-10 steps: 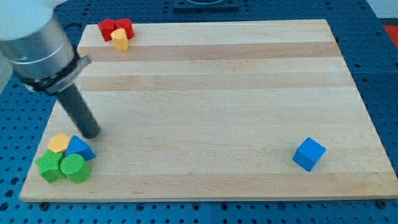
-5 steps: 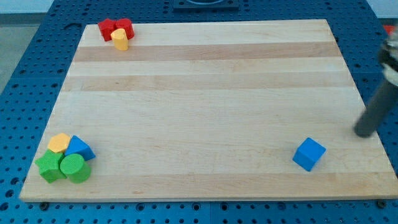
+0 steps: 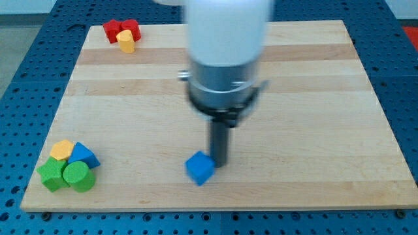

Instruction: Push the blue cube to the right side of green blocks

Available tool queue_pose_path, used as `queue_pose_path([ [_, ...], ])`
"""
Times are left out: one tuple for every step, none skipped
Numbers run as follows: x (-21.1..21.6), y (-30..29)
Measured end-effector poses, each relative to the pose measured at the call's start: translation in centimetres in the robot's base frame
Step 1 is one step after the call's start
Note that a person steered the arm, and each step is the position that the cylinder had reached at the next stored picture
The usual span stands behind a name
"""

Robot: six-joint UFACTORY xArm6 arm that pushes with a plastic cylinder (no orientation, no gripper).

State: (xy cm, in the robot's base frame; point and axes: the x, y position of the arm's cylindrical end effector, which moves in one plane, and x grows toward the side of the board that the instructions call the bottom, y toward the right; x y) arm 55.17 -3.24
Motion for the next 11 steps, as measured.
queue_pose_path([
  [-0.1, -4.6],
  [-1.2, -1.1],
  [-0.5, 3.5],
  [3.1, 4.4],
  [4.7, 1.9],
  [4.5, -4.1],
  [4.2, -9.2],
  [4.2, -10.9],
  [4.2, -7.7],
  [3.4, -4.5],
  [1.0, -4.3],
])
